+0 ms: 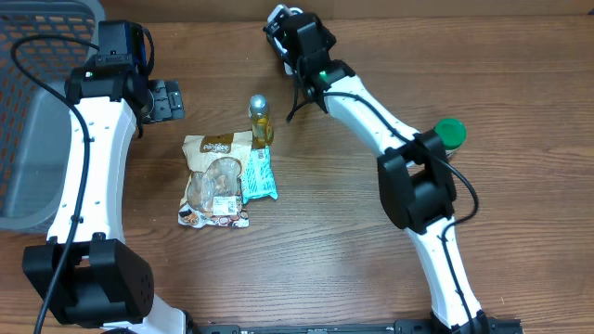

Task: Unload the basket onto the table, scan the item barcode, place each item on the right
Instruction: 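Move the tissue pack right and set it down on the table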

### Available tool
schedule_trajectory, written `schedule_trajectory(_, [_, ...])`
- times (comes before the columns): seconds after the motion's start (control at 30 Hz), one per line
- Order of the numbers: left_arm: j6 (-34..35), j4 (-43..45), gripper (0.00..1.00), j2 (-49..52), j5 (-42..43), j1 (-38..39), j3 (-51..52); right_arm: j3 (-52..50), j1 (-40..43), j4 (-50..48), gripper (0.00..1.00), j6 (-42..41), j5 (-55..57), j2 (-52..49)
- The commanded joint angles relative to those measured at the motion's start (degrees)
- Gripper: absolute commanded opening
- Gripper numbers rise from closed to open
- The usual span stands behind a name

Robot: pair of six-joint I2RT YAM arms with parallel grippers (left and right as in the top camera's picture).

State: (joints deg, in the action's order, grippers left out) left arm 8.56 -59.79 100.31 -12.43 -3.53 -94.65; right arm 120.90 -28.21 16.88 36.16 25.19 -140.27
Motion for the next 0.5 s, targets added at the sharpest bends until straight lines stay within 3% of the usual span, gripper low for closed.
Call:
schedule_trajectory(0.0, [-0.9, 0.1, 0.99, -0.7, 0.0, -0.5, -1.2, 0.7, 0.0, 7.4, 0.04, -13.3, 0.7, 9.0])
schedule_trajectory(0.47, [-0.9, 0.1, 1.0, -0.7, 0.0, -0.5, -1.2, -0.8, 4.2, 55.3, 0.04, -55.8, -9.8, 12.5])
